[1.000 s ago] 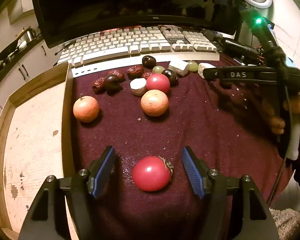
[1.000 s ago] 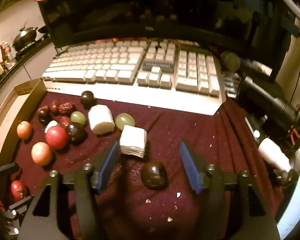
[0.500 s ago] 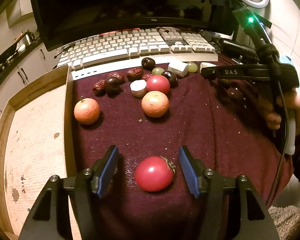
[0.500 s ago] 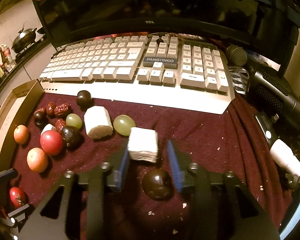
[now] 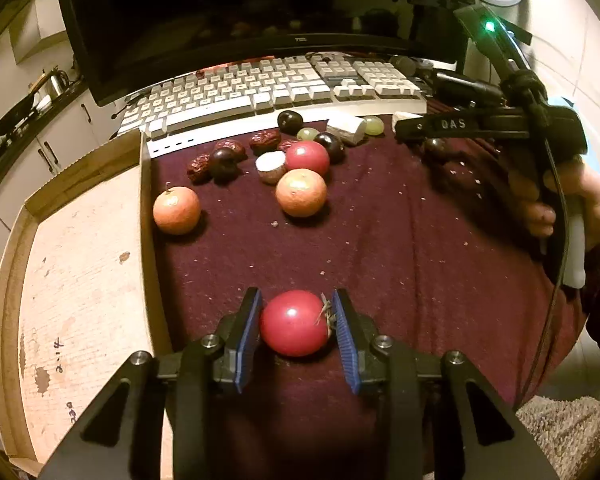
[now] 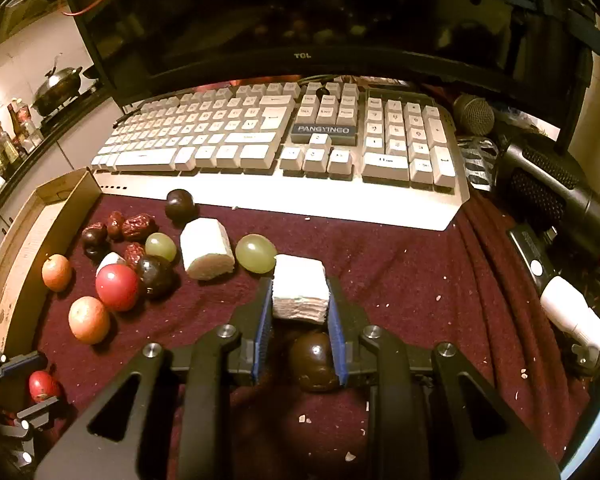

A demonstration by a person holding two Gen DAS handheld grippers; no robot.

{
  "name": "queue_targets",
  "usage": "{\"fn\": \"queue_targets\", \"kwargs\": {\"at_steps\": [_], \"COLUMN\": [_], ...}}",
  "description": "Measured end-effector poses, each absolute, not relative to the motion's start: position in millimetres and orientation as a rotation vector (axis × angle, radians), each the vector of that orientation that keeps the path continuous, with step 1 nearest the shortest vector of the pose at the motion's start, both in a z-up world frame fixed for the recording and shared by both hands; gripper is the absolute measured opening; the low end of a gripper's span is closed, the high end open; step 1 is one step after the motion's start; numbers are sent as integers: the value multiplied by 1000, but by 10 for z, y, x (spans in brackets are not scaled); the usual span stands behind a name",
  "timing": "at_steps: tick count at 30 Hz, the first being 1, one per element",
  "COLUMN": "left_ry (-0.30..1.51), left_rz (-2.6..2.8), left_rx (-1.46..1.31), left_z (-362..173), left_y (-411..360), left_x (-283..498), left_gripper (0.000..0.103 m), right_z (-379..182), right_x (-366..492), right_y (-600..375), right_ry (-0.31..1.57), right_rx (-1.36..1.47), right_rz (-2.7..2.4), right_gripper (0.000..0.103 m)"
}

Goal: Organize fruits
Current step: 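Carry both held items into cardboard tray and open both tools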

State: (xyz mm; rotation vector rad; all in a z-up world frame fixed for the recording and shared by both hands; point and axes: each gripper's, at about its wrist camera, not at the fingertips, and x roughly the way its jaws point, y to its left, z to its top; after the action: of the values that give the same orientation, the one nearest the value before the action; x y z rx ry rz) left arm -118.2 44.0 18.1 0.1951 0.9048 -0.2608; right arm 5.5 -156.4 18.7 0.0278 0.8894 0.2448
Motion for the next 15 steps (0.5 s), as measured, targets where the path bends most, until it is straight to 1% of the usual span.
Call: {"fn": "queue_targets", "kwargs": {"at_steps": [8,13,15], "left_ry": [898,835,802], "left_rz": [-290,-305,-300], "left_rx": [149,103,80], "left_z": [198,392,489], "left_y": [450,547,633], "left_x": [-1204,-1307,-1359], "left_gripper": [34,34,34], "right_z": [255,399,502], "right_x": [-1,-159,-266], "right_y": [-1585,-1610,-1514], "right_ry": [863,848,822], "right_rx": [31,73,50], "right_rz": [234,259,279], "right_gripper": [27,27,27]}}
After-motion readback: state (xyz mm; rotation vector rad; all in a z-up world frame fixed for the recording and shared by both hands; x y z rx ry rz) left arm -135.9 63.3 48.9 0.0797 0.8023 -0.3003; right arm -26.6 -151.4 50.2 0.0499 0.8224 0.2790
